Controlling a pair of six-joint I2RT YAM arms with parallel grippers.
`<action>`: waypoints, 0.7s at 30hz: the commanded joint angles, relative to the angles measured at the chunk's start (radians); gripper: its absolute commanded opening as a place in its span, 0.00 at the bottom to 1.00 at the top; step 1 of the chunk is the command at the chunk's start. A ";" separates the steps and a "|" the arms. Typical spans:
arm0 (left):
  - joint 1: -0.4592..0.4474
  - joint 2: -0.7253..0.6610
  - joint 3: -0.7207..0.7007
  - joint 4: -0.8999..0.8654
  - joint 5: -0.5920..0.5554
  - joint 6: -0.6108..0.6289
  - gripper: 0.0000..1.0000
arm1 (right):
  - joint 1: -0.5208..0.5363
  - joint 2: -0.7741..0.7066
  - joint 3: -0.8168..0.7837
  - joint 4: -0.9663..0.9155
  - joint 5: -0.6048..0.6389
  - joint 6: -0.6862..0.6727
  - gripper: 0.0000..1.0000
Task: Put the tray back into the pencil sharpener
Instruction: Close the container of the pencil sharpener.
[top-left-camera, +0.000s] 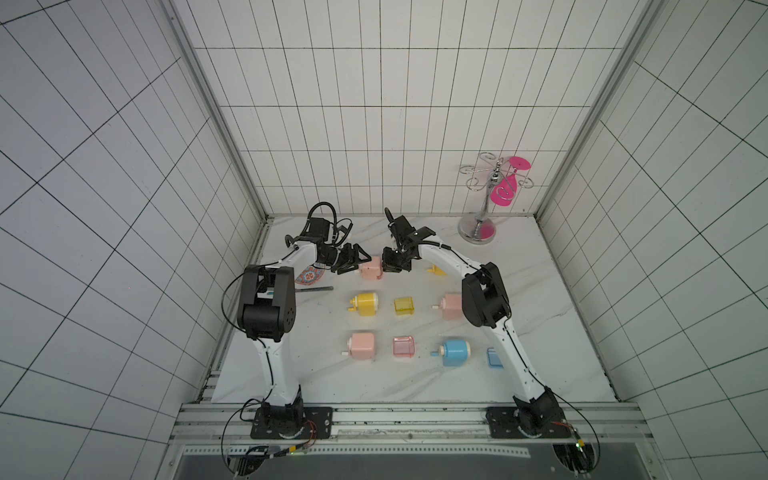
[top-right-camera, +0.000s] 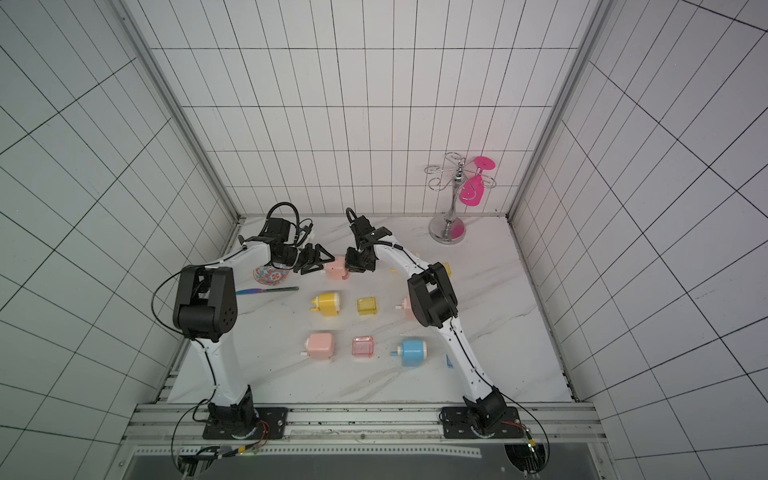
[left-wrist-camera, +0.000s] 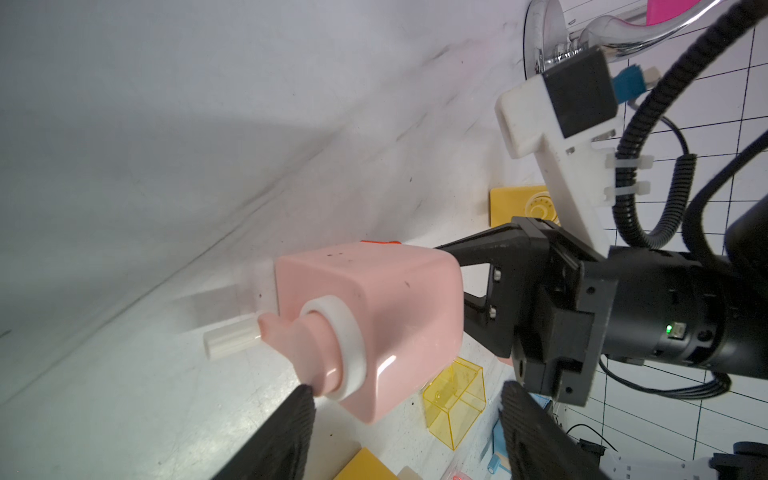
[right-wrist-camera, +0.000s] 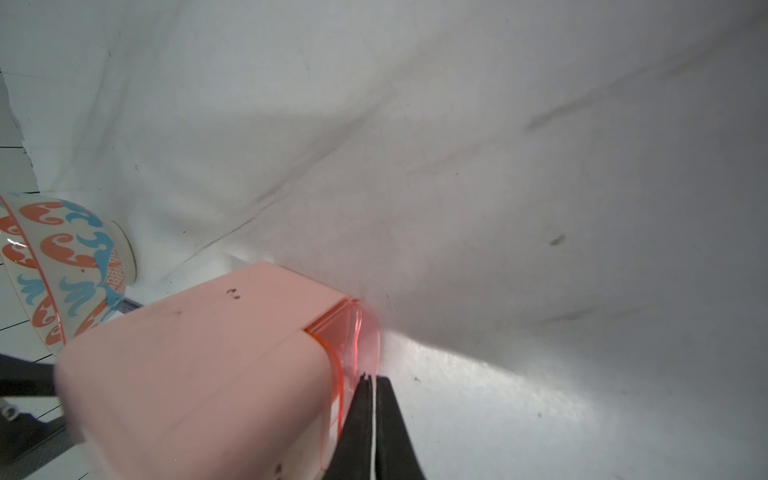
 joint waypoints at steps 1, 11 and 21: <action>-0.014 0.020 -0.008 0.020 0.021 0.013 0.74 | 0.012 -0.026 -0.032 0.039 -0.040 0.024 0.08; -0.016 0.020 -0.009 0.020 0.022 0.016 0.74 | 0.006 -0.045 -0.081 0.107 -0.063 0.041 0.08; 0.000 0.016 0.000 0.013 0.020 0.018 0.74 | 0.004 -0.072 -0.096 0.084 -0.006 0.009 0.11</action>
